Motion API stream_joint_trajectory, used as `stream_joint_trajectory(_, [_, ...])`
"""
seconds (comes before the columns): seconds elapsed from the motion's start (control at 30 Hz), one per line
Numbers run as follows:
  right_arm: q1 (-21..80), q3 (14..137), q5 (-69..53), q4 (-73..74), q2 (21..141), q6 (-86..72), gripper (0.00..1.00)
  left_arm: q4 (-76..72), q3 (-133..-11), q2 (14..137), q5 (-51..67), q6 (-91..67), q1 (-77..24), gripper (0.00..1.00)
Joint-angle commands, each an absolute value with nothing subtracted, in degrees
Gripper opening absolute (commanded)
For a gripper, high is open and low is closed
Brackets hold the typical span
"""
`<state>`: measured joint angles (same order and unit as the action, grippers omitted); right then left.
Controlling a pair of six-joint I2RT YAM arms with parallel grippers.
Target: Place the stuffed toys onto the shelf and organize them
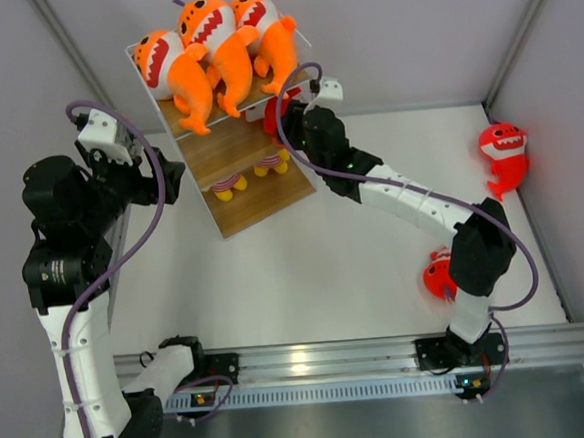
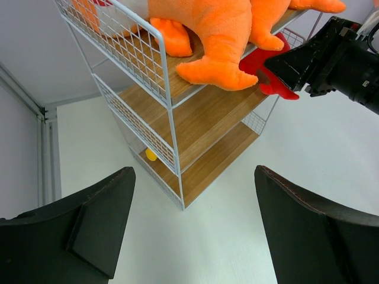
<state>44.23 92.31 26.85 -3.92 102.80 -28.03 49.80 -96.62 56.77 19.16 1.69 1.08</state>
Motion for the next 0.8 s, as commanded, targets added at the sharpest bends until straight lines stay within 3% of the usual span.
stream_joint_trajectory(0.0, [46.05,91.85,29.53,-8.79,98.89,-25.67,0.51,49.22,-96.77,56.43,19.34,2.29,1.23,0.88])
stream_joint_trajectory(0.23, [46.76,82.55,31.55,-12.65,93.61,-26.89,0.57,49.22,-96.59,56.25,19.6,2.29,1.32,0.88])
stream_joint_trajectory(0.4, [46.76,82.61,29.89,-12.57,94.83,-28.39,0.56,49.22,-96.42,55.9,19.42,2.28,1.23,0.88])
stream_joint_trajectory(0.5, [46.67,83.23,28.74,-12.04,96.32,-30.14,0.5,49.22,-96.42,55.72,19.34,2.2,1.23,0.88])
stream_joint_trajectory(0.77, [46.41,85.07,29.44,-11.95,98.96,-33.13,0.17,49.57,-96.33,55.55,19.16,2.81,1.23,0.88])
